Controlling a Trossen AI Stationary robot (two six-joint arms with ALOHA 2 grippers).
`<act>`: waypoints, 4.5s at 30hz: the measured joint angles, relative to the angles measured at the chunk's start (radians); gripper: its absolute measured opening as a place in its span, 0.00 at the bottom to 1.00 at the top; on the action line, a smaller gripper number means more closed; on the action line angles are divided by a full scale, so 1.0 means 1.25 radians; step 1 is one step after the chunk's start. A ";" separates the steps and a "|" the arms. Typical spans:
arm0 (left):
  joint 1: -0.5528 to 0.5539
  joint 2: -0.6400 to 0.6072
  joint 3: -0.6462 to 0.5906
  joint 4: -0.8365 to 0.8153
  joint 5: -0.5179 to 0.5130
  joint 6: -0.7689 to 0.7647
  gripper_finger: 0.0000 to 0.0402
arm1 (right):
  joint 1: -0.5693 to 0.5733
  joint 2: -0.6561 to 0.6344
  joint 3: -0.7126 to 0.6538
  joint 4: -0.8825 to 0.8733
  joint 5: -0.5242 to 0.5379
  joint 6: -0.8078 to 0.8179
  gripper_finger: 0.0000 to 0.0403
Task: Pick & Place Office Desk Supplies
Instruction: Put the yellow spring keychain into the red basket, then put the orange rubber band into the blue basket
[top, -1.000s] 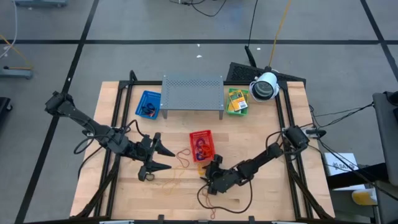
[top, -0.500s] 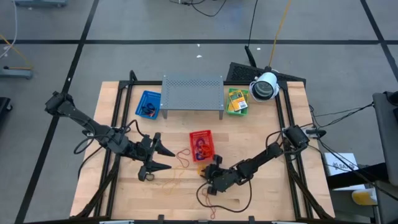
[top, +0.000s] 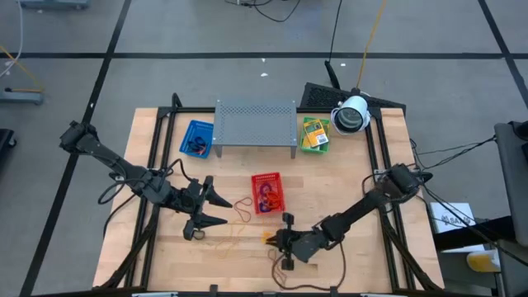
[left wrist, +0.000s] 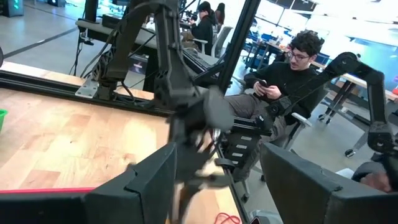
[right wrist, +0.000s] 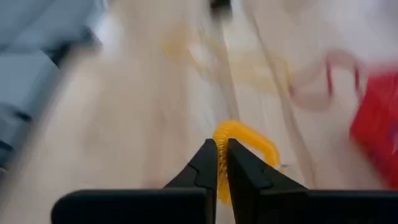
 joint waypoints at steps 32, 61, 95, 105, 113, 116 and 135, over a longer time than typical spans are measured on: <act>0.000 0.000 0.000 -0.003 0.000 0.002 0.60 | -0.167 -0.263 0.002 -0.337 0.057 -0.077 0.05; -0.082 0.131 -0.001 0.155 0.133 0.264 0.60 | 0.025 -0.254 0.002 -0.177 0.027 -0.272 0.36; -0.039 0.434 0.000 0.415 0.004 0.086 0.60 | 0.111 -0.228 -0.286 -0.075 0.012 0.087 0.26; -0.039 0.434 0.000 0.414 0.004 0.085 0.60 | 0.113 -0.228 -0.490 0.340 -0.051 0.081 0.32; -0.039 0.434 0.000 0.414 0.004 0.059 0.60 | 0.122 -0.228 -0.519 0.346 -0.052 0.081 0.52; -0.039 0.434 0.000 0.414 0.004 0.056 0.60 | 0.122 -0.228 -0.520 0.346 -0.052 0.081 0.59; -0.051 0.433 0.000 0.414 0.010 0.053 0.60 | 0.122 -0.228 -0.520 0.346 -0.051 0.090 0.69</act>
